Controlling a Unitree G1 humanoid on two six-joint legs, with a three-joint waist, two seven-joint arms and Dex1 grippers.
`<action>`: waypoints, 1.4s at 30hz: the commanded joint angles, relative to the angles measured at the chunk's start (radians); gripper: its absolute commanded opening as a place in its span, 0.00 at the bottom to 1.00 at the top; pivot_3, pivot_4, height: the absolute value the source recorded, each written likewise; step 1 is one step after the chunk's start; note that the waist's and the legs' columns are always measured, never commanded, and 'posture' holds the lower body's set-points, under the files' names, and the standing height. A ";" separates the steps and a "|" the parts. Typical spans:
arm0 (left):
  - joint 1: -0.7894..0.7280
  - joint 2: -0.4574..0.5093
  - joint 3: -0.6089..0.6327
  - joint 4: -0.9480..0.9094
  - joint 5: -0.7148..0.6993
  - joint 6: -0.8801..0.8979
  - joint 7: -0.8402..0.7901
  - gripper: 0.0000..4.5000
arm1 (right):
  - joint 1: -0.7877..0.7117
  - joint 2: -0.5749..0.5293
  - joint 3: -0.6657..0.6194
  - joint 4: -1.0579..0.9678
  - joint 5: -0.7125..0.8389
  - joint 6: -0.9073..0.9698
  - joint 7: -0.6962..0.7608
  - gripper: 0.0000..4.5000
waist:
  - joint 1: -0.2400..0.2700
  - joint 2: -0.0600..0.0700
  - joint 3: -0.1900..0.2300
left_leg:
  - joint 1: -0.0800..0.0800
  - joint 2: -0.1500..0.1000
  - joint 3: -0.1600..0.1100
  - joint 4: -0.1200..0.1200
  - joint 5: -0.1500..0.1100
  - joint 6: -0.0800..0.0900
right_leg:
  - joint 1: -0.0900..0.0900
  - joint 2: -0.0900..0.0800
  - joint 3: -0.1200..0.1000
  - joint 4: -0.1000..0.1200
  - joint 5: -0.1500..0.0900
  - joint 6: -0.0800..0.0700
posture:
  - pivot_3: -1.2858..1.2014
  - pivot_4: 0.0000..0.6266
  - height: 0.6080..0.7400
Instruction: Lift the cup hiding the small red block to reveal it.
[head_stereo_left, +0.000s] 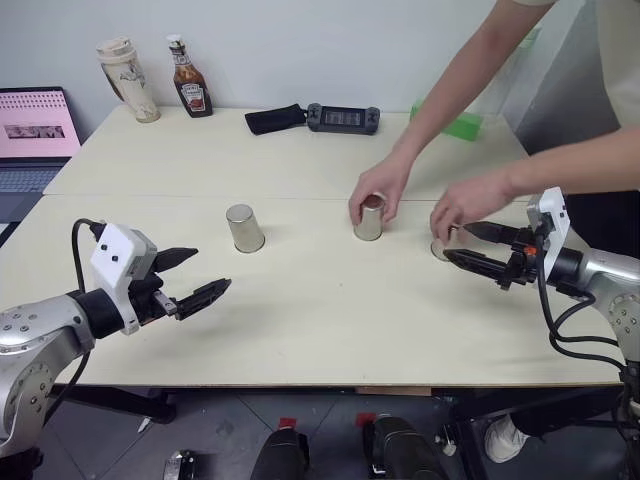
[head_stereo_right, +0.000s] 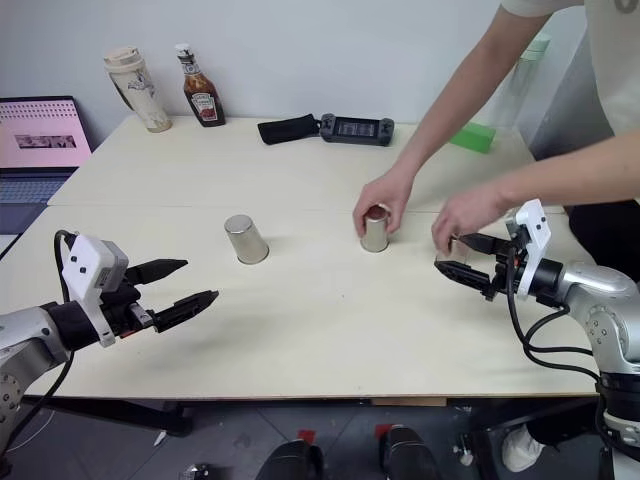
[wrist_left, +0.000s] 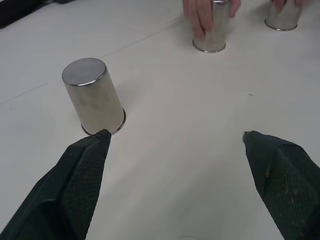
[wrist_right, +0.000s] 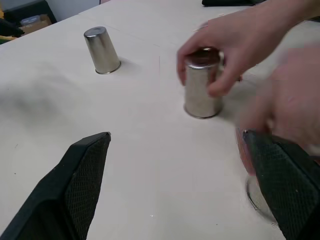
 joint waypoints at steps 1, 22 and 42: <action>-0.005 0.004 0.008 -0.026 -0.006 -0.004 0.003 1.00 | -0.008 -0.005 -0.018 -0.031 0.004 -0.008 -0.001 1.00 | 0.000 0.000 0.000 | 0.000 0.000 0.000 0.000 0.000 0.000 | 0.000 0.000 0.000 0.000 0.000 0.000 | 0.52 0.24 1.00; -0.015 0.001 -0.009 -0.014 -0.001 -0.008 0.003 1.00 | -0.007 -0.001 -0.012 -0.036 0.002 -0.009 -0.007 1.00 | 0.000 0.000 0.000 | 0.000 0.000 0.000 0.000 0.000 0.000 | 0.000 0.000 0.000 0.000 0.000 0.000 | 0.52 0.24 1.00; -0.346 -0.152 -0.422 -0.114 -0.016 0.089 0.076 1.00 | -0.076 0.134 -0.036 0.054 -0.104 -0.057 -0.279 1.00 | 0.004 0.000 0.000 | 0.000 -0.002 0.000 0.002 0.000 0.000 | 0.002 0.000 0.001 0.001 0.001 0.002 | 0.52 0.24 1.00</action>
